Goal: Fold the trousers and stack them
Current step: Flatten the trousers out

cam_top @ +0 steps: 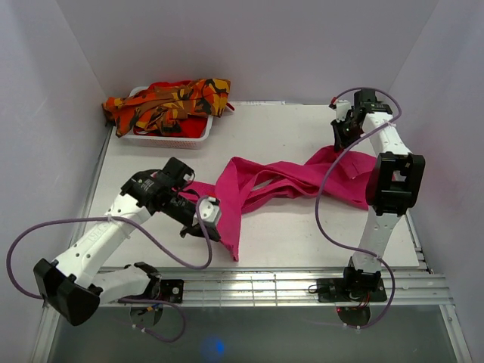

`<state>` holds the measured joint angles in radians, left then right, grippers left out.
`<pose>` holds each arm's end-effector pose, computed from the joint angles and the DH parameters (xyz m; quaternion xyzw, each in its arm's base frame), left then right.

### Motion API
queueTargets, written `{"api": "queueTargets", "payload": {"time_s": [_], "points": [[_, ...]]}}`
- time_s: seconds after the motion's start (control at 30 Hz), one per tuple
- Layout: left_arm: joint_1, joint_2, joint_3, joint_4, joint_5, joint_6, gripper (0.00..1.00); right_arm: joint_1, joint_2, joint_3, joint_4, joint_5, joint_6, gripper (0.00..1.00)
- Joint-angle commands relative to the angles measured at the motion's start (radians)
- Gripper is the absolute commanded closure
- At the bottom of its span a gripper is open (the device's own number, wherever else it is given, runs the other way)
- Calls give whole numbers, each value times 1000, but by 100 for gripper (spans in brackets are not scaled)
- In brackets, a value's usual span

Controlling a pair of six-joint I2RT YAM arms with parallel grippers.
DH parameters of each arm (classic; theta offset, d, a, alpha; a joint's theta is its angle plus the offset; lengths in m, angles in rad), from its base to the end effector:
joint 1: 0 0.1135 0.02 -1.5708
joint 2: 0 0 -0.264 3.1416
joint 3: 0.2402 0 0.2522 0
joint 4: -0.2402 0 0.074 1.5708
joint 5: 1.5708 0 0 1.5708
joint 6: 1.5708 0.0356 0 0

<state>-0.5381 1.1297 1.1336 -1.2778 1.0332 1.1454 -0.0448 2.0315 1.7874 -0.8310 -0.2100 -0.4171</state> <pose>0.1380 -0.1180 0.3250 0.6900 0.5184 -0.4277 0.2688 0.4412 -0.0124 0.2533 -0.2037 0.9427 0.0431 0.2607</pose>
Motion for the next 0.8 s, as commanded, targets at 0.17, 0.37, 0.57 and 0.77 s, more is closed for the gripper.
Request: {"api": "queueTargets", "payload": {"time_s": [0.17,0.37,0.57,0.77], "points": [[-311,-168,-40,-129,-157,5,100,-13,38,110,29,73,14,92],[-505,-306,-12,-126,-186,-62,100,-46,45,127,55,89,1,92],[-510,-341,-37,-127,-208,-39,100,-56,55,138,55,57,3,92],[-510,-386,-46,-126,-145,49,100,-76,27,145,96,34,18,92]]}}
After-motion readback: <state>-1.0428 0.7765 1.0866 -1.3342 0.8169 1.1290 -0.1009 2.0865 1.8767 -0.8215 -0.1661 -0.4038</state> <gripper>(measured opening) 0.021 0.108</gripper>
